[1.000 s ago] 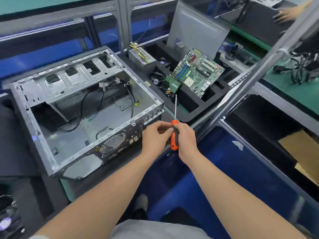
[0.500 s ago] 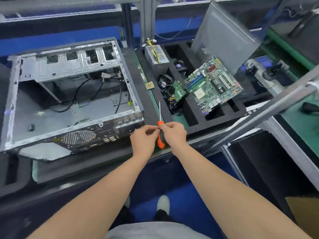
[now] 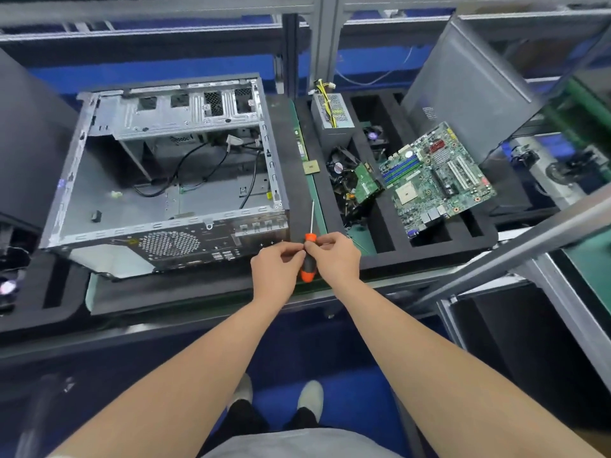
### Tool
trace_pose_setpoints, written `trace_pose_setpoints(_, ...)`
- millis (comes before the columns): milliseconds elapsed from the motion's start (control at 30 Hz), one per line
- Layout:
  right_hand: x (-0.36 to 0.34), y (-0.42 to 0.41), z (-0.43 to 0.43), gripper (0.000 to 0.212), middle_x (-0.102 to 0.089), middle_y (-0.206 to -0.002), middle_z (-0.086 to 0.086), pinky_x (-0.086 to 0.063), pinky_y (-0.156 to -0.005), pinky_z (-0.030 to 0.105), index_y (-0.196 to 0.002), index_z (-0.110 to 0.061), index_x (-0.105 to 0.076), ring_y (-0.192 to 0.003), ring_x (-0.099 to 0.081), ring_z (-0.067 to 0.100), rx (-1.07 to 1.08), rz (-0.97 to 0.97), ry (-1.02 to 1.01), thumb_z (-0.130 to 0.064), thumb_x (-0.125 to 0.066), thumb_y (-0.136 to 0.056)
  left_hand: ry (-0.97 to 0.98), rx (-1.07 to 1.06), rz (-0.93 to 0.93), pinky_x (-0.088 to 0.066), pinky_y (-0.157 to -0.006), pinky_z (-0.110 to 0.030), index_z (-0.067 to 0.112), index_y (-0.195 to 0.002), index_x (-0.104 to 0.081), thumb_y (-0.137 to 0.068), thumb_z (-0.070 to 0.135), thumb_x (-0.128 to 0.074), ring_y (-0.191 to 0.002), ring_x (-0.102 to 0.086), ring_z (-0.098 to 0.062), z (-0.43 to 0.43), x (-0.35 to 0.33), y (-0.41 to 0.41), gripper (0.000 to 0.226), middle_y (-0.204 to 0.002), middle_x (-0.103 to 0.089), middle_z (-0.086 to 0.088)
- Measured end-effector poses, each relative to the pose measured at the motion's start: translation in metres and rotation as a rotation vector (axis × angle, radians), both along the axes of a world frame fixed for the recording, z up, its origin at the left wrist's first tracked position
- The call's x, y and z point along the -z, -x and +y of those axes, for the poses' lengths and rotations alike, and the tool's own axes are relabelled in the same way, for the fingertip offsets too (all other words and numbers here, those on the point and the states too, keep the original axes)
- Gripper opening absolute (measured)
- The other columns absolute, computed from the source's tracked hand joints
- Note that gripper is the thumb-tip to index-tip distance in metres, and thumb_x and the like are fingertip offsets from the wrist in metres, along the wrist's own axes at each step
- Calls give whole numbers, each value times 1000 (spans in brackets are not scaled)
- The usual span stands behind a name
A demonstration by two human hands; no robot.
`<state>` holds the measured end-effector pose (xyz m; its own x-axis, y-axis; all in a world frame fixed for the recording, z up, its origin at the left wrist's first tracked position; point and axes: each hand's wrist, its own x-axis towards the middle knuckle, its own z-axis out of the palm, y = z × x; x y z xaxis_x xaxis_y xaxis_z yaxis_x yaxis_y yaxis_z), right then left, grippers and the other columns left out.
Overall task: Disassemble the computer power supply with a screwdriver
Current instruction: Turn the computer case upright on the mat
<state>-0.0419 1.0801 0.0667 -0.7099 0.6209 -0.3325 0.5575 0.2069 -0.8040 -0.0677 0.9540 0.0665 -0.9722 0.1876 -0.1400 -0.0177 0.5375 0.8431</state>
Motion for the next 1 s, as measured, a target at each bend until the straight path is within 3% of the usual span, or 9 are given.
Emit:
trace_pose_setpoints(100, -7, 0, -1, 21, -65, -87, -10, -52, -81, 30, -102, -21, -66, -95, -65, 15, 13, 34, -6, -35, -76, -90, 39, -14, 88, -56, -83, -23, 28, -106, -81, -96, 26, -70, -86, -68, 2, 0, -7, -6, 15, -93, -76, 18)
trace_pose_setpoints(200, -24, 6, -3, 18, -68, -92, -6, -53, -85, 34, -106, -18, -68, -95, -64, 14, 3, 146, -94, -29, -72, -92, 231, -75, 359, -40, -60, -21, 39, -100, -75, -94, 37, -59, -77, -63, 0, -4, -24, -15, 17, -86, -72, 22)
trace_pose_setpoints(333, -63, 27, -8, 15, -68, -102, -3, -52, -92, 37, -107, -18, -69, -99, -63, 13, -69, 381, -205, -23, -67, -94, 247, -24, 840, -43, -71, -30, 27, -99, -73, -88, 25, -63, -82, -61, -15, -21, -54, 0, 15, -90, -71, 13)
trace_pose_setpoints(400, -84, 39, -12, 13, -67, -100, -5, -50, -91, 33, -105, -17, -70, -96, -62, 11, -145, 500, -282, -21, -66, -93, 280, -28, 926, -41, -78, -36, 22, -102, -70, -84, 24, -65, -88, -57, -20, -36, -72, 16, 19, -95, -66, 6)
trace_pose_setpoints(600, -118, 64, -33, 14, -70, -98, -1, -51, -90, 34, -104, -13, -73, -95, -63, 14, -579, 597, -494, -15, -67, -91, 428, 85, 682, -43, -93, -40, 22, -116, -65, -83, 38, -62, -102, -63, -21, -89, -100, 51, 36, -109, -66, 5)
trace_pose_setpoints(767, -115, 70, -60, 27, -68, -107, -3, -53, -88, 41, -115, -22, -70, -103, -63, 17, -939, 368, -585, -34, -66, -90, 531, 166, 571, -47, -88, -40, 26, -115, -65, -88, 47, -65, -103, -68, -20, -120, -95, 60, 35, -107, -72, 9)
trace_pose_setpoints(900, -100, 71, -74, 43, -72, -116, -4, -49, -76, 36, -126, -29, -61, -108, -65, 25, -1054, 245, -784, -52, -57, -89, 670, 273, 567, -45, -81, -41, 21, -113, -66, -86, 55, -59, -97, -68, -29, -145, -89, 66, 45, -103, -74, 2)
trace_pose_setpoints(1000, -92, 75, -77, 41, -71, -96, -3, -40, -63, 34, -109, -26, -56, -91, -66, 27, -1053, 270, -938, -64, -53, -93, 719, 313, 598, -36, -75, -39, 17, -106, -61, -96, 53, -63, -92, -64, -30, -159, -87, 73, 37, -96, -69, 1)
